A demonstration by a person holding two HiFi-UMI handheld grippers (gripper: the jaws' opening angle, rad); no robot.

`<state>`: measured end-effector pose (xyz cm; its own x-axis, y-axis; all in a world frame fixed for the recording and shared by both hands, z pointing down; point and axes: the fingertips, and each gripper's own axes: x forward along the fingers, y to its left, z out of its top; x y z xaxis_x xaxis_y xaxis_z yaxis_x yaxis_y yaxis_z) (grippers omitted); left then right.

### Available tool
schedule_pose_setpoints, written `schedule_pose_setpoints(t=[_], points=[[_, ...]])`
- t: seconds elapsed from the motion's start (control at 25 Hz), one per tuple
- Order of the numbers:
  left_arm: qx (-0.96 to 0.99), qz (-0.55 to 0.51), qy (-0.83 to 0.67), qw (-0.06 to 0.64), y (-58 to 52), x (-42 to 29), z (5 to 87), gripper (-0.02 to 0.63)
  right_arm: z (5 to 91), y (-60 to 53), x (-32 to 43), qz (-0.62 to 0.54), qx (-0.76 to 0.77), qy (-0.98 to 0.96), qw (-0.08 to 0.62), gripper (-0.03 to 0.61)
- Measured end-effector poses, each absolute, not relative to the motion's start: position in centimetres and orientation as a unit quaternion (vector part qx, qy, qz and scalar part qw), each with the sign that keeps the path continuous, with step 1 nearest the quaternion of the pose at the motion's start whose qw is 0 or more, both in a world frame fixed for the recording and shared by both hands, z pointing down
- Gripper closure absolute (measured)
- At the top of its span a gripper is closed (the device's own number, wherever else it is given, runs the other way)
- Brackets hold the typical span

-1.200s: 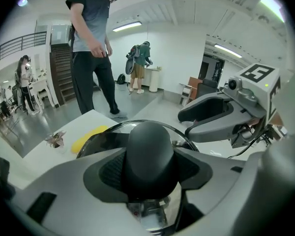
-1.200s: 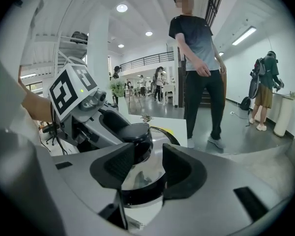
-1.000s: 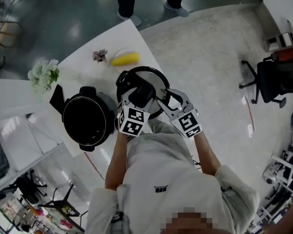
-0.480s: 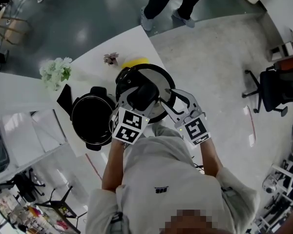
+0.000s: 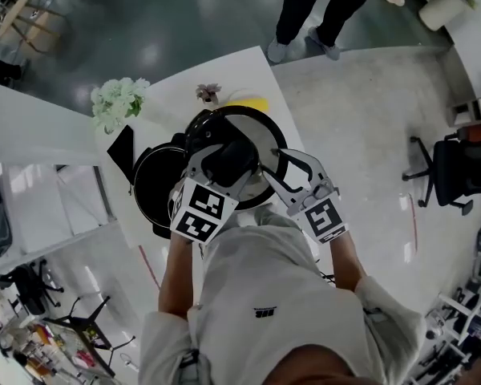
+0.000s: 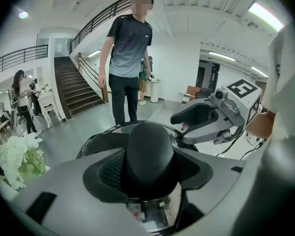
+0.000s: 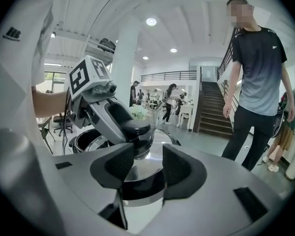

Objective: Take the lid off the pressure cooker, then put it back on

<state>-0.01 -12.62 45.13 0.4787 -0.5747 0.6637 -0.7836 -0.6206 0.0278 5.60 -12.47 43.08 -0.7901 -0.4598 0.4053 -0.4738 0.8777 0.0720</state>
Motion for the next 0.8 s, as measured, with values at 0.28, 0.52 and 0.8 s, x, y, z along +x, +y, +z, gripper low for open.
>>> schedule_pose_setpoints(t=[0.28,0.52,0.8], points=[[0.837,0.317,-0.412,0.17,-10.4,-4.7,44.8,0.327,42.6,-10.7,1.0,0.01,0.217,-0.953,0.209,0.394],[0.833,0.323,-0.413,0.179,-8.4,-8.4,45.0,0.327,42.9,-9.3,-2.3,-0.008,0.193,-0.958,0.211,0.394],[0.83,0.336,-0.403,0.192,-5.8,-12.1,46.2,0.327,43.3,-7.4,-5.8,0.004,0.178,-0.957,0.227,0.394]])
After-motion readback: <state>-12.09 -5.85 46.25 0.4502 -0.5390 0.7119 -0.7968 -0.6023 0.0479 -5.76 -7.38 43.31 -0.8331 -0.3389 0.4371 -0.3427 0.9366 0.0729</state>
